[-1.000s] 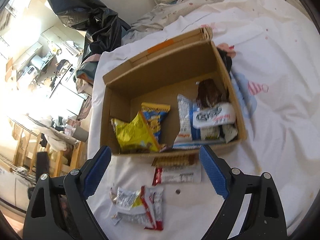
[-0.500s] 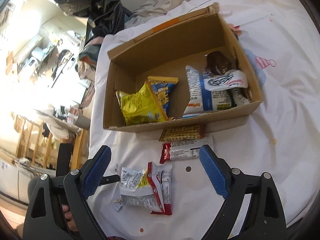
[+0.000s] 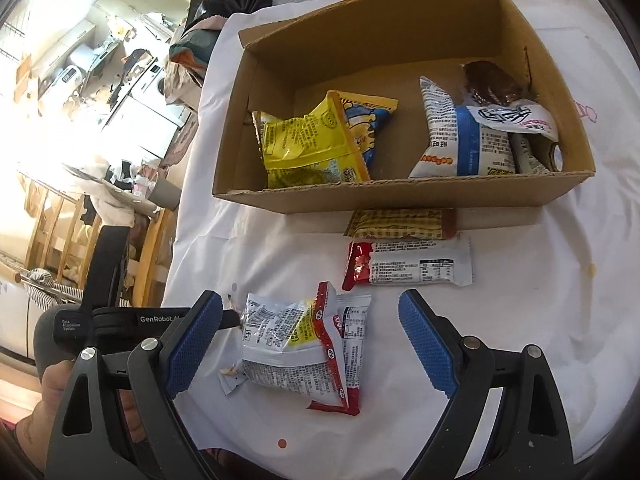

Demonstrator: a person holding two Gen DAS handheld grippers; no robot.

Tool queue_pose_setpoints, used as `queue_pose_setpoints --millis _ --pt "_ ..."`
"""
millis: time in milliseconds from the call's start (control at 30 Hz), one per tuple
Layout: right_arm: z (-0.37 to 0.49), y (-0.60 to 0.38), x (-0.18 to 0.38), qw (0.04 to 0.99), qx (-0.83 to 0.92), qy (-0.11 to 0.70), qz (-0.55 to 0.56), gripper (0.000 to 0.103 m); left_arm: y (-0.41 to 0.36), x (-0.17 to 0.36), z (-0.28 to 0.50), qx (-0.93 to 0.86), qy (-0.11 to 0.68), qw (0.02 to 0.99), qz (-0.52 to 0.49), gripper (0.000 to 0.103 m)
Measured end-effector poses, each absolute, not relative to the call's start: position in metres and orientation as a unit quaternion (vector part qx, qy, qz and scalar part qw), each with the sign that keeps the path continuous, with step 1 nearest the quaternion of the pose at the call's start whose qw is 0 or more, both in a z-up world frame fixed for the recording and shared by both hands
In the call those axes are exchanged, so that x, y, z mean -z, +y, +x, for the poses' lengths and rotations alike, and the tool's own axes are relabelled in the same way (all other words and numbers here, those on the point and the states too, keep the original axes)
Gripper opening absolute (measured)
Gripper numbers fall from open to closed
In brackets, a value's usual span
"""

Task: Organize snacks
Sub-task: 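Grasp the clear orange-nut sachet with the left tool while the right tool grasps the white chip bag, then carry both snacks over the box and open both tools to drop them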

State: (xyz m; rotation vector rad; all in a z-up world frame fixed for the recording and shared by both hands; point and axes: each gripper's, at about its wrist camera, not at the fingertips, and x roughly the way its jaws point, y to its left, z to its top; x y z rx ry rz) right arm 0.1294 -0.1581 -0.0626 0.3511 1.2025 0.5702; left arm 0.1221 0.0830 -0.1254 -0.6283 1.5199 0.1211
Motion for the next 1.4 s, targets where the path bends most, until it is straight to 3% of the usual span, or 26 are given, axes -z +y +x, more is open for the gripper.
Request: queue_pose_setpoints --millis 67,233,267,300,367,667,900,1100,1167,1233,1400 --pt "0.129 -0.158 0.063 0.772 -0.263 0.555 0.161 0.092 0.084 0.124 0.123 -0.071 0.668 0.685 -0.283 0.046" --pt "0.131 -0.161 0.064 0.771 -0.26 0.557 0.164 0.092 0.086 0.146 0.122 -0.096 0.679 0.649 -0.329 0.046" --pt "0.131 -0.161 0.064 0.772 -0.26 0.557 0.165 0.092 0.088 0.146 0.12 -0.105 0.674 0.651 -0.333 0.04" --pt "0.131 -0.162 0.064 0.772 -0.259 0.556 0.166 0.092 0.088 0.146 0.119 -0.109 0.672 0.653 -0.332 0.023" --pt "0.131 -0.163 0.065 0.771 -0.258 0.558 0.167 0.092 0.088 0.142 0.121 -0.099 0.672 0.663 -0.316 0.012" --pt "0.124 -0.138 0.091 0.711 -0.273 0.618 0.196 0.092 0.086 0.101 0.116 -0.1 0.632 0.731 -0.236 0.012" --pt "0.109 -0.077 0.114 0.709 -0.244 0.66 0.039 0.092 0.078 0.083 0.119 -0.094 0.608 0.759 -0.215 0.012" --pt "0.108 -0.059 0.118 0.724 -0.221 0.653 -0.01 0.092 0.085 0.075 0.119 -0.087 0.596 0.762 -0.237 0.012" --pt "0.107 -0.057 0.116 0.729 -0.219 0.648 -0.023 0.088 0.088 0.073 0.118 -0.083 0.595 0.763 -0.237 0.012" --pt "0.103 -0.055 0.111 0.736 -0.227 0.636 -0.039 0.071 0.085 0.071 0.117 -0.082 0.593 0.765 -0.236 0.012" --pt "0.095 -0.068 0.094 0.747 -0.254 0.613 -0.031 0.062 0.085 0.063 0.115 -0.088 0.578 0.775 -0.238 0.012"
